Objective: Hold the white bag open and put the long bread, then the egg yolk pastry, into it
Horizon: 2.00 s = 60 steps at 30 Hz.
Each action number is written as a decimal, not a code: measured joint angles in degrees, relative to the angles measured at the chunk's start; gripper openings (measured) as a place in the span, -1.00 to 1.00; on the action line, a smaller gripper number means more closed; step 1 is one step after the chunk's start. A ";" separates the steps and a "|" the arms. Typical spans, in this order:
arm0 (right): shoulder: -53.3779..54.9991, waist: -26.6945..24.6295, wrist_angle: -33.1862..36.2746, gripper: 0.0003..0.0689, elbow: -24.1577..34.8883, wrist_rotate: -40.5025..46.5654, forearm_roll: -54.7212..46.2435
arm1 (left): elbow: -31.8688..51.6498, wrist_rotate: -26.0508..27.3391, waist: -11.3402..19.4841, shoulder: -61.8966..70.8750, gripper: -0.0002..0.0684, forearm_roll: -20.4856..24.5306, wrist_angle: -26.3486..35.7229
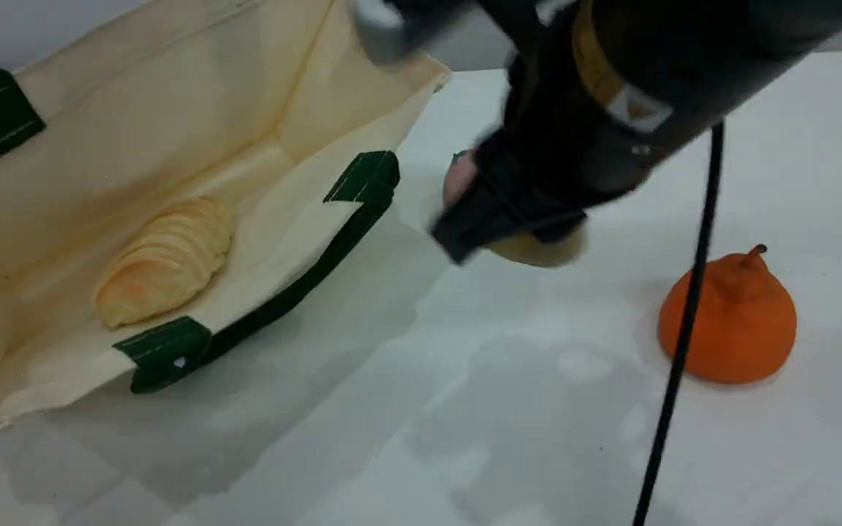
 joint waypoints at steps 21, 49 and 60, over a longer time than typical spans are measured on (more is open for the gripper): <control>0.45 7.97 -18.53 -0.42 -5.93 4.36 -0.97 | 0.00 -0.03 0.00 0.00 -0.76 -2.86 0.00; 28.39 1.65 -17.20 -0.43 -31.62 4.20 -11.71 | 0.00 -0.15 0.00 0.00 -0.76 -5.07 0.00; 28.58 2.12 -7.50 0.61 -33.55 4.71 -8.92 | 0.00 -0.15 0.00 0.00 -0.76 -4.87 0.00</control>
